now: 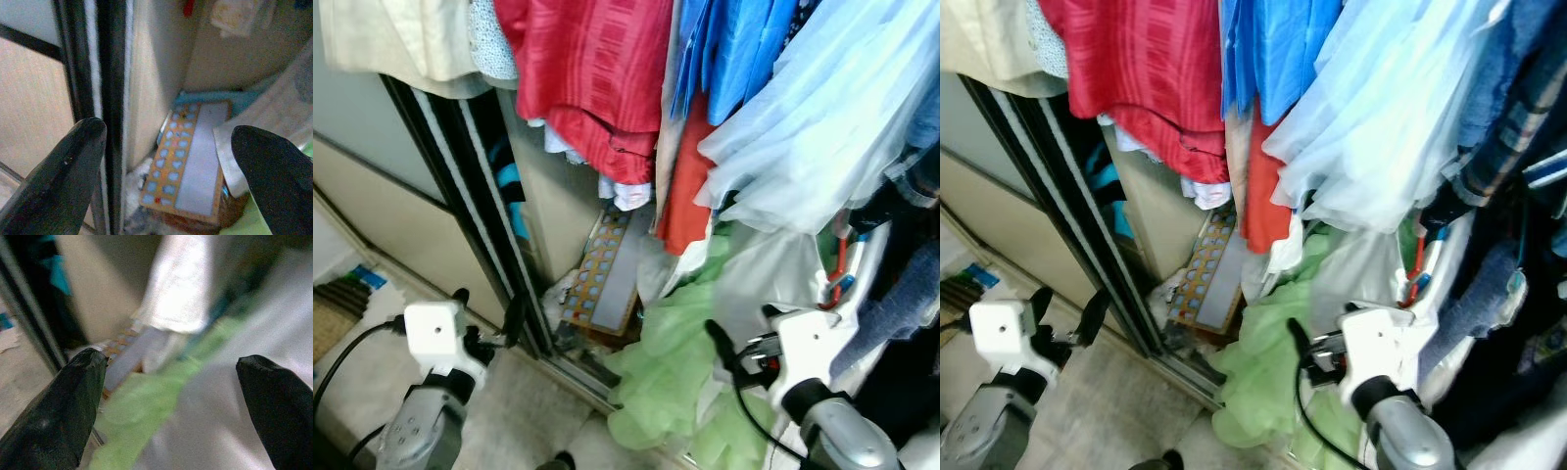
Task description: Clean up the room
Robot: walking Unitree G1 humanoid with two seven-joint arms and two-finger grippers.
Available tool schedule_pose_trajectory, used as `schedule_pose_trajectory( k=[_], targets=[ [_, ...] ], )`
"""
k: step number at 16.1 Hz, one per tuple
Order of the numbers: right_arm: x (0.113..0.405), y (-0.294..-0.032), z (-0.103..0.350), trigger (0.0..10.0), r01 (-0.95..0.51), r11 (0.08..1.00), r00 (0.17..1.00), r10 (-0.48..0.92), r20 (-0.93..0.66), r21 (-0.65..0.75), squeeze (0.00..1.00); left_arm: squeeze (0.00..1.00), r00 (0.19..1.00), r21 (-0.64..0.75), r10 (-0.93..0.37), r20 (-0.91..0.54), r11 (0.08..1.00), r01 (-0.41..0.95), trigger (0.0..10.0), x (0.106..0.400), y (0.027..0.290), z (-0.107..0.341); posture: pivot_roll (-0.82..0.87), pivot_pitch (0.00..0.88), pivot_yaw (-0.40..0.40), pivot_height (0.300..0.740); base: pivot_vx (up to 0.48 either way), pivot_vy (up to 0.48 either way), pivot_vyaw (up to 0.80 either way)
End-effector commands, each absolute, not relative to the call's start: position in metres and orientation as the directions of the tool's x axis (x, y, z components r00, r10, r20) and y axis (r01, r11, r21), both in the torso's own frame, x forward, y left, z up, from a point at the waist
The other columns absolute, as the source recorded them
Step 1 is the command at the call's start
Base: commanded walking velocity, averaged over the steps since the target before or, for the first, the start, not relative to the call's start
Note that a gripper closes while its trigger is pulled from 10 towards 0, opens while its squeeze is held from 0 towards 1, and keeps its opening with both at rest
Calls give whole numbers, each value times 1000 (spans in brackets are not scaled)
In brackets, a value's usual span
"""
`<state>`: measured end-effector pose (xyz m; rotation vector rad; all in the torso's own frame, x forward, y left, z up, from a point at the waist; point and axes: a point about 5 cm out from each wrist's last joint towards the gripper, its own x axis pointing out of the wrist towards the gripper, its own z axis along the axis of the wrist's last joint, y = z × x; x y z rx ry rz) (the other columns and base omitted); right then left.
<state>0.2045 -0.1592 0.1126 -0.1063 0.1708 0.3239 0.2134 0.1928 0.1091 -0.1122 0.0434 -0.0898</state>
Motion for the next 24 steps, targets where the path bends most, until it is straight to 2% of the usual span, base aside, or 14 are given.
schedule_pose_trajectory(
  k=[1,4,9,12,14,19,22,24],
  targets=[
    [213,-150,132,10000,-358,926,933,348,-97,-119,0,0,996,-101,-70,-62,993,64,10000,210,196,106,-36,112,-22,740,0,0,800],
    [223,-144,141,10000,-365,926,931,361,-57,-99,0,0,995,-105,-76,-61,992,69,10000,213,195,107,-27,103,-28,740,0,0,800],
    [244,-143,139,10000,-353,930,936,352,-33,-105,0,0,999,-67,-23,-34,998,21,10000,229,199,110,-14,32,-17,740,0,0,700],
    [259,-146,135,10000,-321,940,947,322,-12,-116,0,0,997,9,74,-13,997,-74,10000,247,206,110,-16,0,-9,740,0,0,0],
    [274,-147,136,10000,-296,949,954,299,14,-111,0,0,995,-14,97,-1,995,-97,10000,261,207,112,-11,0,-17,740,0,0,0],
    [299,-144,147,10000,-295,946,949,306,74,-133,0,0,999,120,49,8,992,-49,10000,275,198,117,-5,0,-49,740,0,0,0],
    [307,-144,143,10000,-285,951,951,296,86,-123,0,0,997,66,60,45,996,-62,10000,282,194,121,27,0,-58,740,0,0,0],
    [308,-133,143,10000,-307,945,943,318,99,-109,0,0,994,70,74,82,994,-80,10000,280,197,128,27,0,-67,740,0,0,0]
  ],
)
